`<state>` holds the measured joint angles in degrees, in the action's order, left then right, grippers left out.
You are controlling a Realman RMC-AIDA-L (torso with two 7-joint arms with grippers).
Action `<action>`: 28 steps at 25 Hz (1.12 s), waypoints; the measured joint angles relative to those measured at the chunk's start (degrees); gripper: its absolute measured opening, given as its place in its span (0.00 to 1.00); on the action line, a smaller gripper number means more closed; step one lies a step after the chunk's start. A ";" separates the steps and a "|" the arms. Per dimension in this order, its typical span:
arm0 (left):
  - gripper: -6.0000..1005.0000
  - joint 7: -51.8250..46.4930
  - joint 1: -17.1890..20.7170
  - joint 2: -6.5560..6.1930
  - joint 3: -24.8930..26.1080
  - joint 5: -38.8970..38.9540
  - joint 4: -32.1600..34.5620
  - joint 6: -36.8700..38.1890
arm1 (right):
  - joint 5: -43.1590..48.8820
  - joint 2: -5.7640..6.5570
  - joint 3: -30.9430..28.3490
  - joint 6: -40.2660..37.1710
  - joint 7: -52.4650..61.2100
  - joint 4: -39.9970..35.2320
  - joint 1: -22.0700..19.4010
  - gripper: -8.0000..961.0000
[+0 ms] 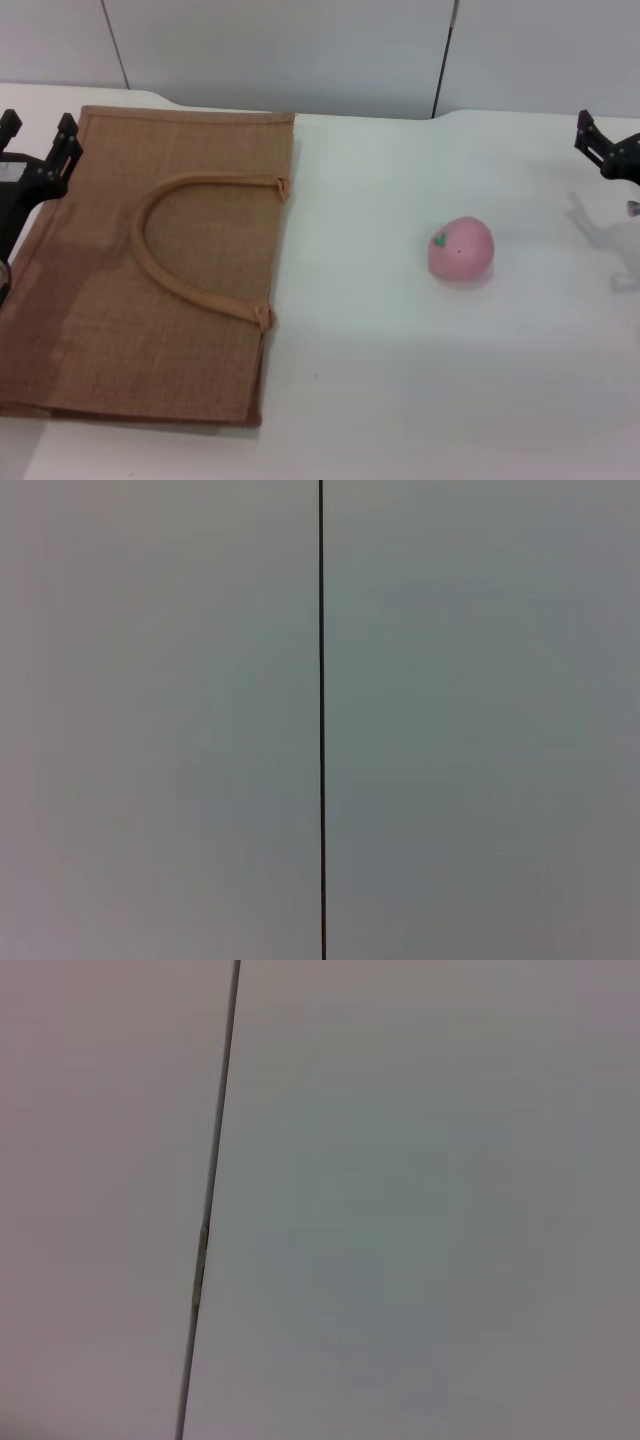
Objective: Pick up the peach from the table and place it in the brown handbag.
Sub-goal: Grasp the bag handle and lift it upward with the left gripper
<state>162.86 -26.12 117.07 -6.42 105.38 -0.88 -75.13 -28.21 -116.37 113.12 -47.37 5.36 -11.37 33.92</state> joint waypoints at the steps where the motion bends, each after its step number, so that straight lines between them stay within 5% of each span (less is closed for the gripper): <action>1: 0.69 0.00 -0.01 0.00 0.00 0.00 0.00 0.01 | 0.00 0.00 0.01 0.00 0.00 -0.03 0.00 0.93; 28: 0.67 0.00 -0.62 -0.05 -0.05 -0.28 0.00 0.23 | 0.00 0.00 0.08 0.00 0.00 -0.06 0.18 0.92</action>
<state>162.86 -26.73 117.01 -6.46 105.10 -0.87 -74.89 -28.21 -116.37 113.20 -47.37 5.36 -11.43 34.10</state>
